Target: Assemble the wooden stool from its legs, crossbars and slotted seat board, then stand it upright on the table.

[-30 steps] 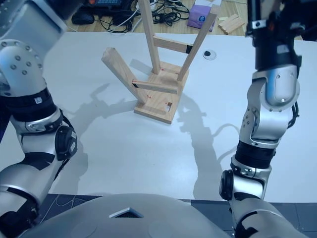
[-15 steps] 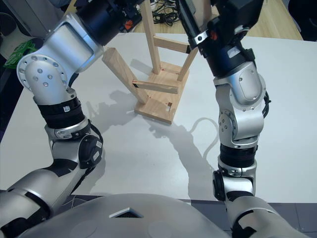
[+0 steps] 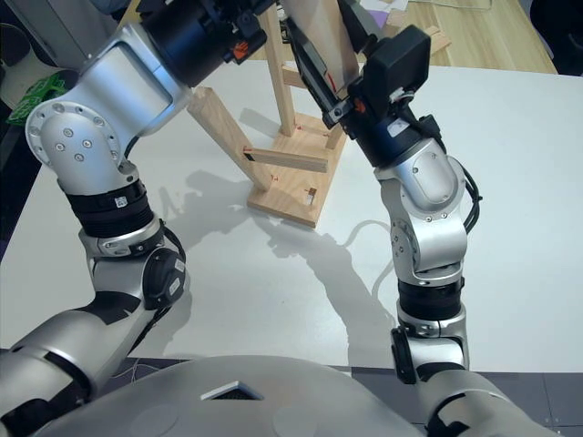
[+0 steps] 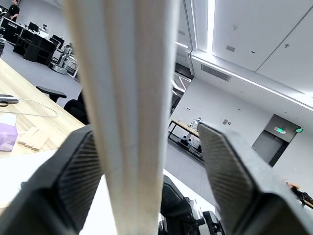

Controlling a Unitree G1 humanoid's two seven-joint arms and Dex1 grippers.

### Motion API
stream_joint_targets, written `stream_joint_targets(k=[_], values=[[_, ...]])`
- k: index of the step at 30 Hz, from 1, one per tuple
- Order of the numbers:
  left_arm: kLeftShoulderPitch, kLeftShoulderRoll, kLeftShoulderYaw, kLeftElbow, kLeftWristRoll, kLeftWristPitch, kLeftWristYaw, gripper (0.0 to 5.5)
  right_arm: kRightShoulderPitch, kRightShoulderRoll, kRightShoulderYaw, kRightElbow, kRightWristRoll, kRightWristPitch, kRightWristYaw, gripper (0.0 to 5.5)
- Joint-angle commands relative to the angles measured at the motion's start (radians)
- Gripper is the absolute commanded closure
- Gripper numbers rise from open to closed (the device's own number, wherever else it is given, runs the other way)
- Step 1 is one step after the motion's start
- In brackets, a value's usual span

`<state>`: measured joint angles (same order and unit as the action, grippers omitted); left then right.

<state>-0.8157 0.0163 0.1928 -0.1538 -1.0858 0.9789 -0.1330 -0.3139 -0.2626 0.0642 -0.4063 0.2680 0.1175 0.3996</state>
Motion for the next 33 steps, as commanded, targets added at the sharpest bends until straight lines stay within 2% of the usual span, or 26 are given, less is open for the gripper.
stream_joint_targets(k=[1,10,20,26,30,33], values=[[0.012,-0.018,-0.013,-0.006,0.002,-0.017,0.022,2.94,-0.010,0.016,-0.013,-0.001,-0.013,-0.020,-0.020,3.42],[0.036,-0.041,-0.032,-0.015,-0.004,-0.031,0.051,4.37,-0.013,0.046,-0.012,0.006,-0.037,-0.042,-0.045,3.42],[0.019,-0.042,-0.026,-0.017,0.007,-0.059,0.074,4.41,-0.005,0.043,-0.009,0.020,-0.073,-0.047,-0.044,3.42],[-0.024,0.013,-0.010,0.002,0.030,-0.087,0.044,4.46,0.033,-0.002,-0.023,0.009,-0.058,-0.003,-0.006,2.33],[-0.076,0.102,-0.016,0.048,0.083,-0.106,-0.031,4.46,0.110,-0.132,-0.039,-0.025,-0.013,0.084,0.117,1.72],[-0.090,0.223,-0.102,0.081,0.200,-0.138,-0.187,4.46,0.143,-0.247,-0.140,-0.054,0.127,0.175,0.236,1.21]])
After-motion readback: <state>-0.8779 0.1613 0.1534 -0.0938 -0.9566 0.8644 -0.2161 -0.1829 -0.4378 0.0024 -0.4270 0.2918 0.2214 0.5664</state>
